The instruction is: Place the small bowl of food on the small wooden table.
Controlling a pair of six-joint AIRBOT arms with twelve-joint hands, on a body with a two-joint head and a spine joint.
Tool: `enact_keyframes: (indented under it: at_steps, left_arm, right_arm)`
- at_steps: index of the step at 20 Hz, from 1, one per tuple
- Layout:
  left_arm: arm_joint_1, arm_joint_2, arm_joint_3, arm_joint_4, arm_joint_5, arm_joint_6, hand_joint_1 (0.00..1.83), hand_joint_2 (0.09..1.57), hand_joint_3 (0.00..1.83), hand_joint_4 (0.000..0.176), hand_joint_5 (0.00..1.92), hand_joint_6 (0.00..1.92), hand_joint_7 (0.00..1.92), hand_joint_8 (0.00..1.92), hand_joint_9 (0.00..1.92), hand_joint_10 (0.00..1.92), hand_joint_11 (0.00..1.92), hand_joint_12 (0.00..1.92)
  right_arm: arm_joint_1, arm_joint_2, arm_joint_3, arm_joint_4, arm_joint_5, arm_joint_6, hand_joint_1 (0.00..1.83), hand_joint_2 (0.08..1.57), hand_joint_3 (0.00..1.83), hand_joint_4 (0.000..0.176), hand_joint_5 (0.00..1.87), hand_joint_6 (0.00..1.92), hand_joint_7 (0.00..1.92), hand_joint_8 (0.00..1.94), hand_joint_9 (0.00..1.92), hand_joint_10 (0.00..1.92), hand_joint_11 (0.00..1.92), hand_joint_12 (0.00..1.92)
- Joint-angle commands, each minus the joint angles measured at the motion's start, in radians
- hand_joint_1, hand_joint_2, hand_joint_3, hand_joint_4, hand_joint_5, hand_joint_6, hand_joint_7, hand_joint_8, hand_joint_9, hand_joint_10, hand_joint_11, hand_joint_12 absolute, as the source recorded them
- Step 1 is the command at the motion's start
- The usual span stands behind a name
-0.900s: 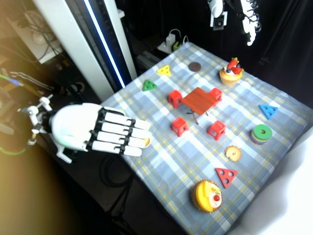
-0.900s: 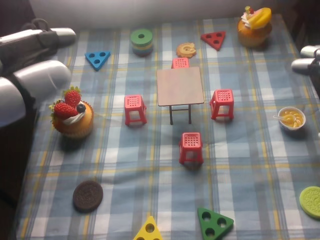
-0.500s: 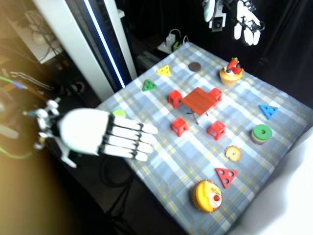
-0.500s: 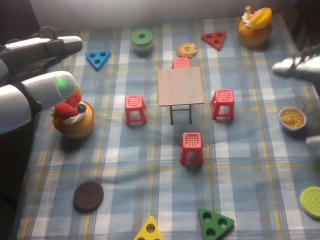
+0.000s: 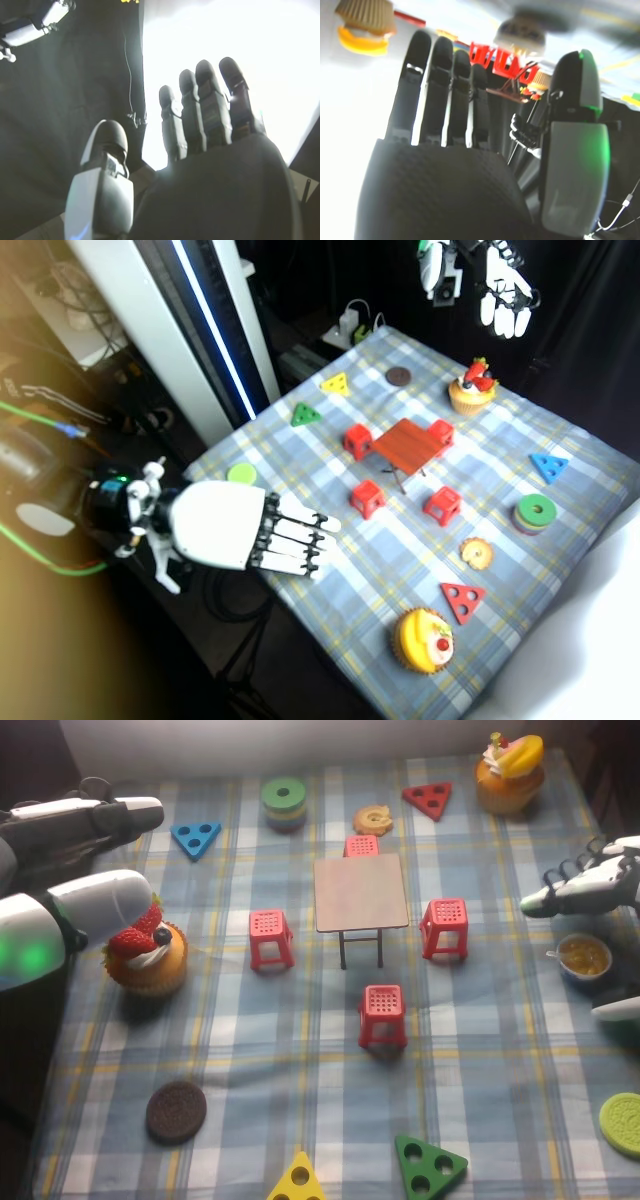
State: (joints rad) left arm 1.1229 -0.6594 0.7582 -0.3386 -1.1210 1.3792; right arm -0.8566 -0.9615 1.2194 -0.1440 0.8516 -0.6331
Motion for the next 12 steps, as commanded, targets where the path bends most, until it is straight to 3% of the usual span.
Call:
enact_keyframes:
  at_steps: [1, 2, 6, 7, 9, 10, 12]
  left_arm:
    - [-0.013, -0.004, 0.004, 0.001, -0.117, -0.009, 0.45, 1.19, 0.0, 0.096, 0.46, 0.0, 0.37, 0.0, 0.31, 0.0, 0.0, 0.7]
    - [-0.013, -0.004, 0.004, 0.001, -0.118, -0.009, 0.45, 1.2, 0.0, 0.085, 0.47, 0.0, 0.36, 0.0, 0.29, 0.0, 0.0, 0.7]
    - [-0.013, -0.006, 0.003, -0.006, -0.119, -0.01, 0.42, 1.21, 0.0, 0.106, 0.43, 0.0, 0.35, 0.0, 0.26, 0.0, 0.0, 0.65]
    - [-0.013, -0.007, 0.003, -0.008, -0.119, -0.01, 0.42, 1.22, 0.0, 0.11, 0.42, 0.0, 0.36, 0.01, 0.26, 0.0, 0.0, 0.65]
    - [-0.012, -0.007, 0.003, -0.011, -0.119, -0.01, 0.42, 1.22, 0.0, 0.096, 0.42, 0.0, 0.34, 0.0, 0.25, 0.0, 0.0, 0.64]
    - [-0.012, -0.007, 0.003, -0.012, -0.12, -0.01, 0.39, 1.22, 0.0, 0.11, 0.41, 0.0, 0.36, 0.0, 0.27, 0.0, 0.0, 0.69]
    - [-0.012, -0.007, 0.002, -0.012, -0.121, -0.01, 0.39, 1.22, 0.0, 0.108, 0.41, 0.0, 0.37, 0.0, 0.28, 0.0, 0.0, 0.68]
  right_arm:
    - [0.015, 0.002, 0.009, 0.024, 0.1, 0.001, 1.0, 0.91, 0.0, 0.0, 0.6, 0.0, 0.7, 0.0, 0.66, 0.0, 0.43, 0.51]
    - [0.018, 0.001, 0.01, 0.021, 0.097, 0.001, 1.01, 0.91, 0.0, 0.0, 0.67, 0.0, 0.74, 0.0, 0.69, 0.0, 0.47, 0.46]
    - [0.02, 0.001, 0.013, 0.019, 0.09, 0.001, 1.07, 0.96, 0.0, 0.0, 0.84, 0.0, 1.0, 0.0, 0.96, 0.01, 0.6, 0.83]
    - [0.021, 0.001, 0.014, 0.019, 0.089, 0.001, 1.09, 0.97, 0.0, 0.0, 0.85, 0.01, 1.03, 0.01, 0.99, 0.02, 0.63, 0.86]
    - [0.021, 0.001, 0.015, 0.019, 0.088, 0.001, 1.14, 0.99, 0.0, 0.0, 0.9, 0.0, 1.02, 0.0, 1.03, 0.01, 0.72, 0.76]
    - [0.021, 0.001, 0.015, 0.019, 0.088, 0.001, 1.18, 0.98, 0.0, 0.0, 0.94, 0.01, 1.04, 0.01, 1.1, 0.03, 0.83, 0.78]
    - [0.021, 0.001, 0.015, 0.019, 0.088, 0.001, 1.17, 0.98, 0.0, 0.0, 0.95, 0.0, 1.05, 0.0, 1.12, 0.01, 0.86, 0.77]
